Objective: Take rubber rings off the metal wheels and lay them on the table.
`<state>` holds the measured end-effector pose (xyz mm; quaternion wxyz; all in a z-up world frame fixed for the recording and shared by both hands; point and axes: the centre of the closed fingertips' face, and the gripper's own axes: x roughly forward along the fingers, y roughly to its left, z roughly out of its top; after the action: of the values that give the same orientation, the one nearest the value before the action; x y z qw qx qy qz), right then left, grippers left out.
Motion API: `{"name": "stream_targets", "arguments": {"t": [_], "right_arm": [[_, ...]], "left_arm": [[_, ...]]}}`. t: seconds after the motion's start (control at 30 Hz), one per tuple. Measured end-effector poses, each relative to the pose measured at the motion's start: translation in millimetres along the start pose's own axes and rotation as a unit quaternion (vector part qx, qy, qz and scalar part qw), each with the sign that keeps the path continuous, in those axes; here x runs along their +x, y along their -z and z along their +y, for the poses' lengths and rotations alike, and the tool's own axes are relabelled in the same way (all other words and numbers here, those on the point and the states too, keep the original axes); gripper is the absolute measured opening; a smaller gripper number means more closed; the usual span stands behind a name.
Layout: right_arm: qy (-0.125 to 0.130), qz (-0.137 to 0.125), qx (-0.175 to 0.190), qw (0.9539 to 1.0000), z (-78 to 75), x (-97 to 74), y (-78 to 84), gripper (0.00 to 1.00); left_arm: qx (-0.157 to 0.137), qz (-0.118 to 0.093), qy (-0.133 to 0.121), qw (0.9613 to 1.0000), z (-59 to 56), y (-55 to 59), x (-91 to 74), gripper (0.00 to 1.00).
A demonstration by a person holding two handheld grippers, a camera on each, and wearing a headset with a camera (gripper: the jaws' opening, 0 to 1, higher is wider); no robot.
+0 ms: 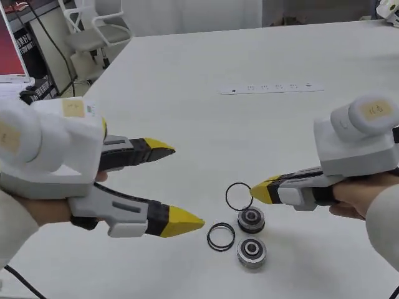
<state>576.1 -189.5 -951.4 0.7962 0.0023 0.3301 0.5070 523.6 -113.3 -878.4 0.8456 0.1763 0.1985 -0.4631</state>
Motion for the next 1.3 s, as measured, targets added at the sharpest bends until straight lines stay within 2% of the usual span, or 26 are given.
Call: {"name": "stream_targets", "arguments": {"t": [0.17,0.33,0.5,0.67,0.83,0.97,1.1,1.17,1.3], "right_arm": [[-0.013,-0.003,-0.001,0.9999,7.4,2.0,-2.1,0.00],[-0.029,0.001,-0.004,0.9996,17.8,6.5,-0.2,0.00],[-0.049,0.014,-0.004,0.9987,30.3,13.6,8.0,0.00],[-0.061,0.034,-0.002,0.9975,38.8,22.0,21.0,0.00],[-0.064,0.053,-0.002,0.9965,41.7,28.8,32.9,0.00],[-0.075,0.060,0.026,0.9950,45.9,35.0,41.8,0.00],[-0.063,0.074,0.019,0.9951,40.1,39.0,50.1,0.00],[-0.055,0.084,0.009,0.9950,37.0,39.5,54.4,0.00],[-0.051,0.085,0.005,0.9951,35.4,39.6,54.9,0.00]], "left_arm": [[-0.007,0.000,-0.024,0.9997,-2.8,8.0,-20.7,0.75],[-0.029,0.004,-0.043,0.9987,-9.4,23.7,-31.7,0.75],[-0.052,0.001,-0.044,0.9977,-26.9,38.8,-34.3,0.74],[-0.069,0.009,-0.051,0.9963,-35.2,51.4,-32.0,0.74],[-0.069,0.011,-0.039,0.9968,-47.5,49.6,-27.5,0.74],[-0.068,0.009,-0.033,0.9971,-53.8,49.3,-23.1,0.73],[-0.068,0.013,-0.026,0.9973,-59.1,53.2,-20.0,0.74],[-0.070,0.014,-0.023,0.9972,-59.7,54.5,-19.8,0.73],[-0.077,0.009,-0.031,0.9965,-55.8,54.0,-21.0,0.73]]}}
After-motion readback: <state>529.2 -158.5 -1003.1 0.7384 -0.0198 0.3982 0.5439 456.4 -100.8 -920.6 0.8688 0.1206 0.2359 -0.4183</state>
